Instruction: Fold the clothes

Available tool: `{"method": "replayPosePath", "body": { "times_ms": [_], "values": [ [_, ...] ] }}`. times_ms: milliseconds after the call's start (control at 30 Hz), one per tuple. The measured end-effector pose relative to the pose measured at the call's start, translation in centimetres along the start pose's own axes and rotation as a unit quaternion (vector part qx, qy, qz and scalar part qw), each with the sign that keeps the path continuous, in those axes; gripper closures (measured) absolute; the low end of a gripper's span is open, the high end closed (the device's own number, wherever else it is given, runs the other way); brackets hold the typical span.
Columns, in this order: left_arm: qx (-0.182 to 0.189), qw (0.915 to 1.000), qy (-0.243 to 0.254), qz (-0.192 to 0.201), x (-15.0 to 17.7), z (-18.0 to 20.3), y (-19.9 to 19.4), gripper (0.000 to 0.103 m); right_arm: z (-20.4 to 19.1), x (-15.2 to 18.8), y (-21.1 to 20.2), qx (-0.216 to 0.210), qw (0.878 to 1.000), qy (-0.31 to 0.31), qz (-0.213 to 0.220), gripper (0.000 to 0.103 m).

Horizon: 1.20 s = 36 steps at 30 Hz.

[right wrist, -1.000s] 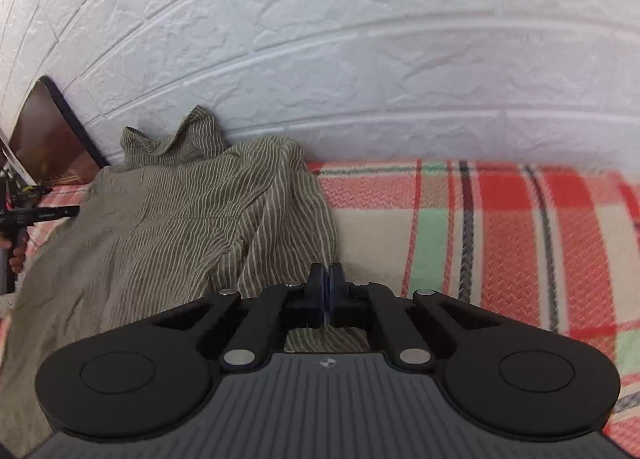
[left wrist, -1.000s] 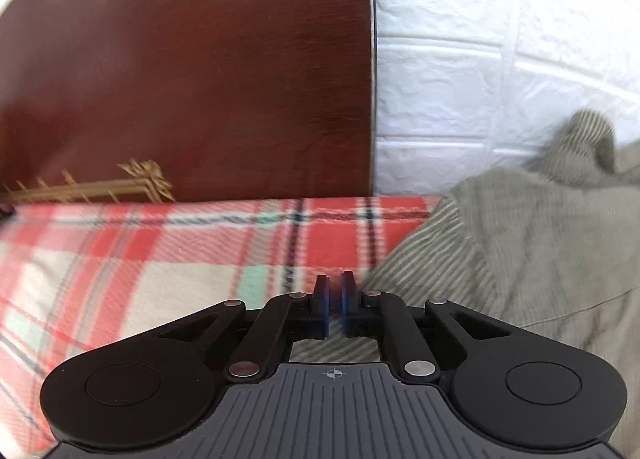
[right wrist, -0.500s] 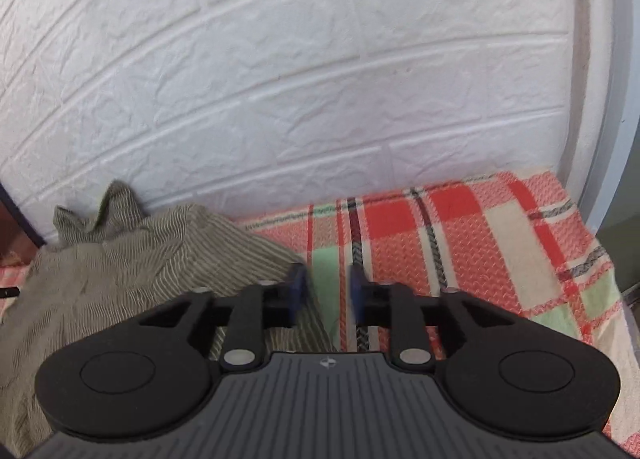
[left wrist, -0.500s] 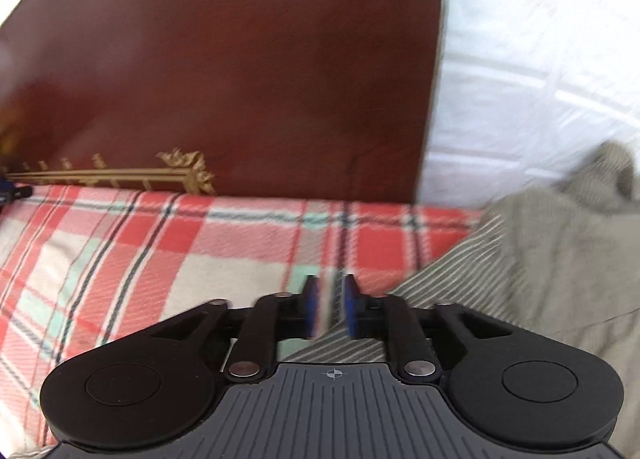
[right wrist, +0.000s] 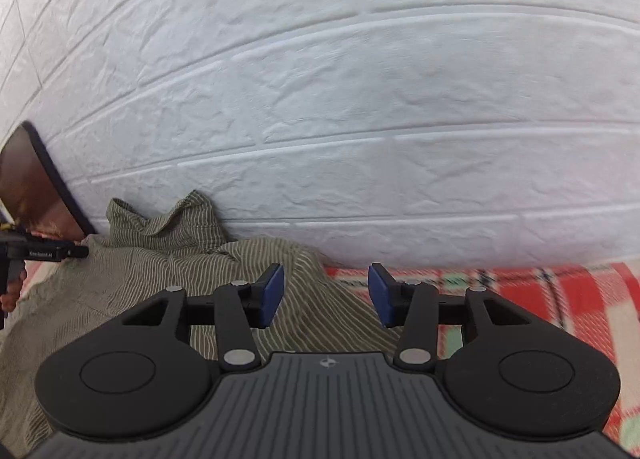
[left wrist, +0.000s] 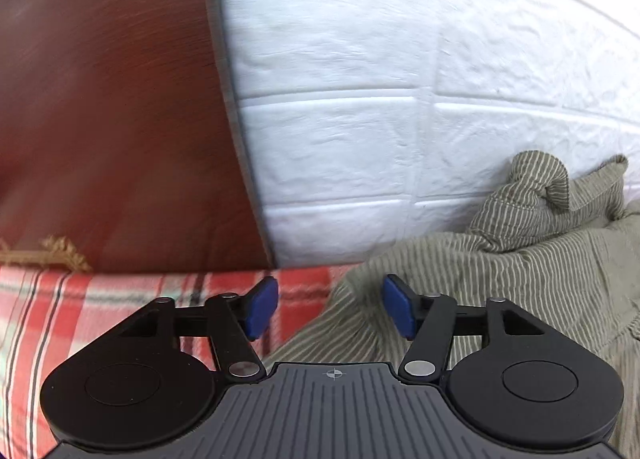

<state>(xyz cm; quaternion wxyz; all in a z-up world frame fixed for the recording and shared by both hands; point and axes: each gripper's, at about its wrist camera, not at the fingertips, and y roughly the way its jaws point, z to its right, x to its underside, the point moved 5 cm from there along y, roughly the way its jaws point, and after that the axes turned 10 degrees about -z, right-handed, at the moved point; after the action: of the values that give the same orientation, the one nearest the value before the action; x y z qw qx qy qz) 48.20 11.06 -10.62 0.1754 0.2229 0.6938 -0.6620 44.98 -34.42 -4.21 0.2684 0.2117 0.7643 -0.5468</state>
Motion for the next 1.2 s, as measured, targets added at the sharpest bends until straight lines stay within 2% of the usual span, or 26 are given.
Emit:
{"method": "replayPosePath", "body": {
  "times_ms": [33, 67, 100, 133, 167, 200, 233, 267, 300, 500, 633, 700, 733, 767, 800, 833, 867, 900, 967, 1033, 1100, 1200],
  "values": [
    [-0.003, 1.0, 0.004, -0.001, -0.1, 0.3, 0.3, 0.033, -0.3, -0.4, 0.8, 0.0, 1.0, -0.005, -0.004, 0.052],
    [-0.002, 0.9999, 0.009, -0.006, 0.0, 0.6, 0.5, 0.042, -0.6, -0.6, 1.4, 0.001, 1.0, -0.011, -0.01, 0.052],
    [-0.002, 0.9998, 0.014, -0.011, 0.0, 0.8, 0.8, 0.071, -0.9, -0.8, 2.1, 0.001, 1.0, -0.016, -0.015, 0.052],
    [-0.001, 0.9997, 0.019, -0.016, 0.1, 1.0, 1.0, 0.089, -1.1, -1.0, 2.7, 0.0, 1.0, -0.022, -0.017, 0.052],
    [-0.01, 0.9996, 0.025, -0.011, 0.1, 1.2, 1.0, 0.091, -1.2, -1.1, 3.4, 0.003, 0.999, -0.024, -0.021, 0.052],
    [-0.021, 0.9992, 0.034, -0.004, 0.2, 1.4, 0.9, 0.099, -1.3, -1.2, 4.0, 0.005, 0.999, -0.026, -0.025, 0.052],
    [-0.031, 0.9987, 0.039, 0.001, 0.3, 1.5, 0.9, 0.102, -1.3, -1.3, 4.7, 0.006, 0.999, -0.024, -0.038, 0.06],
    [-0.04, 0.9984, 0.04, 0.008, 0.4, 1.5, 0.8, 0.103, -1.4, -1.3, 5.2, -0.001, 0.998, -0.021, -0.054, 0.1],
    [-0.048, 0.998, 0.04, 0.014, 0.5, 1.5, 0.7, 0.103, -1.5, -1.4, 5.8, -0.009, 0.997, -0.018, -0.07, 0.1],
    [-0.096, 0.9948, 0.004, 0.032, 0.1, 0.4, 1.3, 0.103, -2.3, -2.9, 5.6, -0.005, 1.0, -0.01, -0.018, 0.1],
    [-0.124, 0.9922, -0.003, 0.012, 0.0, 0.4, 3.2, 0.103, -1.7, -2.7, 7.0, 0.04, 0.999, -0.017, -0.026, 0.1],
    [-0.132, 0.9911, -0.006, 0.012, -0.1, 0.6, 3.3, 0.103, -1.4, -2.1, 7.8, 0.041, 0.998, -0.01, -0.043, 0.097],
    [-0.135, 0.9908, -0.008, 0.011, -0.2, 0.7, 3.2, 0.099, -1.4, -2.1, 7.3, 0.045, 0.998, -0.015, -0.035, 0.094],
    [-0.131, 0.9912, -0.011, 0.012, -0.3, 0.6, 2.8, 0.098, -1.4, -2.0, 6.8, 0.049, 0.998, -0.02, -0.027, 0.083],
    [-0.126, 0.9918, -0.014, 0.016, -0.3, 0.4, 2.2, 0.09, -1.2, -2.1, 5.5, 0.043, 0.999, -0.017, -0.015, 0.075],
    [-0.124, 0.9919, -0.015, 0.022, -0.3, 0.1, 1.5, 0.068, -0.9, -2.1, 4.3, 0.037, 0.999, -0.014, -0.002, 0.06],
    [-0.139, 0.9897, -0.018, 0.029, -0.3, -0.5, 0.6, 0.054, -0.5, -1.8, 2.7, 0.028, 1.0, -0.009, 0.003, 0.058],
    [-0.158, 0.9864, -0.022, 0.041, -0.1, -1.1, -0.4, 0.034, -0.1, -1.4, 1.1, 0.02, 1.0, -0.004, 0.008, 0.058],
    [-0.155, 0.9859, -0.028, 0.055, 0.8, -2.4, -2.6, 0.034, 0.7, -0.4, -2.0, 0.008, 1.0, -0.003, 0.015, 0.058],
    [-0.127, 0.9901, -0.037, 0.048, 2.5, -3.5, -4.7, 0.034, 1.7, 1.4, -4.8, 0.005, 1.0, -0.008, 0.012, 0.058],
    [-0.109, 0.9929, -0.029, 0.039, 5.2, -4.4, -6.5, 0.034, 2.8, 3.5, -7.3, 0.004, 1.0, -0.008, 0.002, 0.054],
    [-0.113, 0.9936, 0.001, 0.007, 9.0, -5.9, -7.3, 0.032, 5.0, 7.1, -9.2, 0.016, 0.999, 0.003, -0.027, 0.049]
  ]
}}
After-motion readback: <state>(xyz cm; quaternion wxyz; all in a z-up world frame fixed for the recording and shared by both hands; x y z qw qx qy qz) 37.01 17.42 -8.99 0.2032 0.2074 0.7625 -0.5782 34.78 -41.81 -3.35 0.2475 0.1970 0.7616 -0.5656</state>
